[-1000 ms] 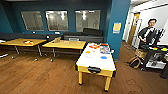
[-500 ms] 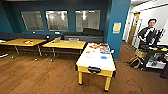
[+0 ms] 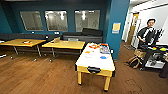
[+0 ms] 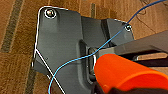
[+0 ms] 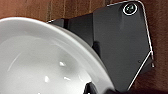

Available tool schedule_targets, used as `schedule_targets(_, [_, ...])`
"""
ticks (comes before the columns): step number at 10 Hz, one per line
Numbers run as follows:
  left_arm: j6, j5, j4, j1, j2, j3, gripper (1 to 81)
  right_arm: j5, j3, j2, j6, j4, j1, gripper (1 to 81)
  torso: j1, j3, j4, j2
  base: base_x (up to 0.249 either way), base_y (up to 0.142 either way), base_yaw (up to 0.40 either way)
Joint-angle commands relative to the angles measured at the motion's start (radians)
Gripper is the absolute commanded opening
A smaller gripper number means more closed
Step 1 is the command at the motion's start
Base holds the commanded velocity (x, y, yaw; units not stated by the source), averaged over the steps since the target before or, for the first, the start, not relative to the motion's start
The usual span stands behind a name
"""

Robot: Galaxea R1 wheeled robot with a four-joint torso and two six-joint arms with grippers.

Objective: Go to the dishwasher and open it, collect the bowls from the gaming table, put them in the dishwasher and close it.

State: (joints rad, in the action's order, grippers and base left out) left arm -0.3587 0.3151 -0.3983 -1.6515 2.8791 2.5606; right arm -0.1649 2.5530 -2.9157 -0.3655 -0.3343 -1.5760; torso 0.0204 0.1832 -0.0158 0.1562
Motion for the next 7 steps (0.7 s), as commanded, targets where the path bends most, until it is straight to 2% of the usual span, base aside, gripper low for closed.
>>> schedule_targets(1, [0.011,-0.031,-0.016,0.025,-0.012,-0.003,1.0,0.027,-0.005,0.002,0.005,-0.022,0.030,1.0,0.000,0.000,0.000,0.000,0.000,0.000,-0.340])
schedule_targets(7, [0.012,-0.039,-0.016,0.025,-0.010,-0.002,1.0,0.027,-0.004,0.001,0.005,-0.025,0.030,1.0,0.000,0.000,0.000,0.000,0.000,0.000,-0.377])
